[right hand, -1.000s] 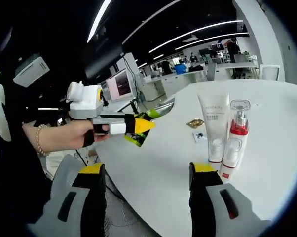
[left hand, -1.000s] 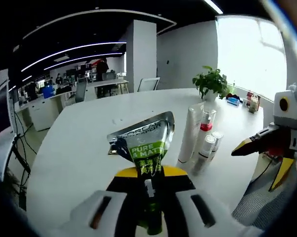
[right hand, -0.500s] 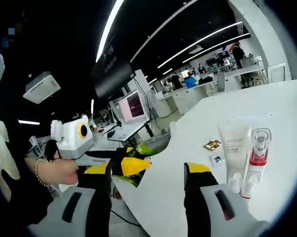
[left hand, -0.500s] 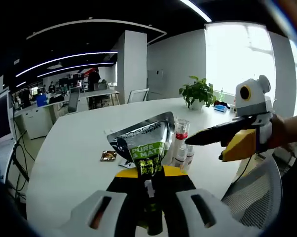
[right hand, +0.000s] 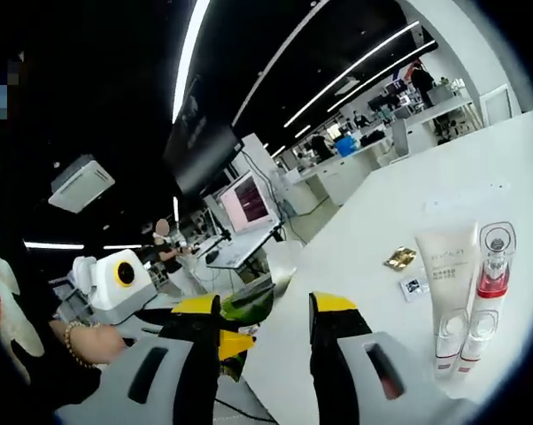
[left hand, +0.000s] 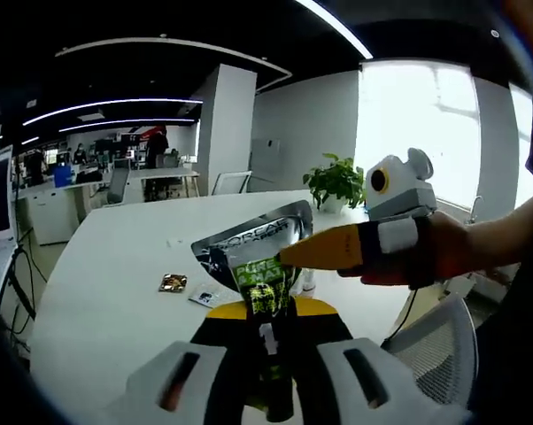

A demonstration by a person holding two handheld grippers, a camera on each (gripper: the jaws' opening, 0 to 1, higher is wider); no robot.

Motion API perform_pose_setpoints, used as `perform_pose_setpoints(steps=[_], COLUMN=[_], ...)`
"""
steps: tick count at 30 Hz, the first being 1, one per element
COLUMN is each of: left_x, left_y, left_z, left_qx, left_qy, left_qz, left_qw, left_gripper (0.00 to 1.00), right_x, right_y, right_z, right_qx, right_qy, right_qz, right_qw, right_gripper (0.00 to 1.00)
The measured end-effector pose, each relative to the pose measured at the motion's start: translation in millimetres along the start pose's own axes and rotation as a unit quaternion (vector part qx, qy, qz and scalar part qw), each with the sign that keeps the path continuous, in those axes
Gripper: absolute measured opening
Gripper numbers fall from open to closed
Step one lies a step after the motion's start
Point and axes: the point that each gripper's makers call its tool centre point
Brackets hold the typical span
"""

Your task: Arrange the skincare products in the storage area until every visible bottle or jar stands upright without overlapping.

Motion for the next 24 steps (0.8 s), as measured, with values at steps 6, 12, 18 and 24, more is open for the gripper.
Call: perform_pose_setpoints(steps=[6,12,18,24], left_x=[5.1,8.7,8.2,13.6], left_y=[0.5,1.1,1.8,0.6], left_z=[-1.2,-2.0,-2.4,-7.7], left_qx=[0.000,-0.008,-0.009,-0.012], left_qy=[0.008,0.012,0.011,0.017], left_qz=[-0.004,-0.002,-0.002,0.007], left_qw=[1.0000,0.9999,0.9999,0.9998], left_gripper=[0.14,0.21,0.29,0.40], right_x=[5.3,8.7,8.2,6.6], right_y=[-8.6,-13.7,-14.0,-13.2], right_z=[5.8,4.9,2.0,-5.5], right_qx=[0.019,0.041,0.043,0.046], right_qy=[0.010,0.023,0.022,0.021], right_qz=[0.044,0.074,0.104,0.122], right_qw=[0.9988,0.9962,0.9934,0.9912], right_gripper=[0.19,0.12,0.08,0.05])
Point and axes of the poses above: the point that each gripper's makers call its tool centre point, and the gripper's own axes: z roughly forward along the fingers, y roughly to its right, x roughly out of its top, and after that the axes turned 12 degrees about -z, right-handed
